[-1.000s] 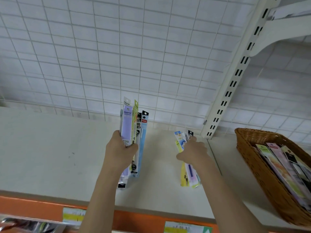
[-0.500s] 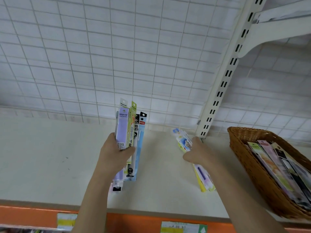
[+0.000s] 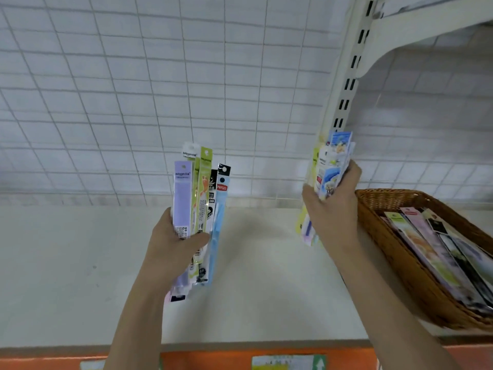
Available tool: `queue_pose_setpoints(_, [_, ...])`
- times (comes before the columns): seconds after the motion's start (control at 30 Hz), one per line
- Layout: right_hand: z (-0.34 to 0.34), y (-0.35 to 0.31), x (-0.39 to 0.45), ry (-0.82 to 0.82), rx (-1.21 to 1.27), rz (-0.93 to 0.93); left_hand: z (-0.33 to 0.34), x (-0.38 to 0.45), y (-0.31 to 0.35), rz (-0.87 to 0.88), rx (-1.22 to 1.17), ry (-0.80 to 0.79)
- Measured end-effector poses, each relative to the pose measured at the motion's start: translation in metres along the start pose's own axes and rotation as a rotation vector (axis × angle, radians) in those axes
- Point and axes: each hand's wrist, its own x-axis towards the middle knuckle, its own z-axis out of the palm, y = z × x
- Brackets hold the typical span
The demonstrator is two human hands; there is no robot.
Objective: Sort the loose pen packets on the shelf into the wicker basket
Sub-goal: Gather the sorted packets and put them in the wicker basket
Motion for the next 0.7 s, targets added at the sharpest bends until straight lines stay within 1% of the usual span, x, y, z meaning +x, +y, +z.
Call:
queue_pose_setpoints(0.07, [0.000,0.006,-0.010,0.023,0.023,0.002,0.002,-0.001,0.002,0.040,-0.029,-0.014])
queue_pose_setpoints(0.17, [0.001,0.018,-0.022,-0.017,-0.006,-0.012,0.006,0.000,0.002,0.086,-0.045,-0.021])
queue_pose_setpoints(0.3, [0.010,0.029,-0.027,-0.023,0.183,0.096,0.015,0.002,0.000,0.139,-0.072,-0.037])
queue_pose_setpoints(0.4, [0.012,0.043,-0.031,0.010,0.203,0.178,0.021,0.002,-0.001,0.144,-0.097,-0.021])
queue_pose_setpoints(0.47, [0.011,0.048,-0.032,-0.022,0.188,0.258,0.024,0.004,-0.003,0.141,-0.097,-0.010])
queue_pose_setpoints(0.53, [0.011,0.050,-0.033,-0.087,0.173,0.320,0.027,0.005,-0.003,0.144,-0.081,-0.007])
queue_pose_setpoints(0.63, [0.010,0.050,-0.032,-0.154,0.137,0.357,0.035,0.007,0.001,0.148,-0.060,-0.011])
queue_pose_setpoints(0.7, [0.005,0.048,-0.031,-0.168,0.098,0.382,0.043,0.006,0.004,0.153,-0.044,-0.025])
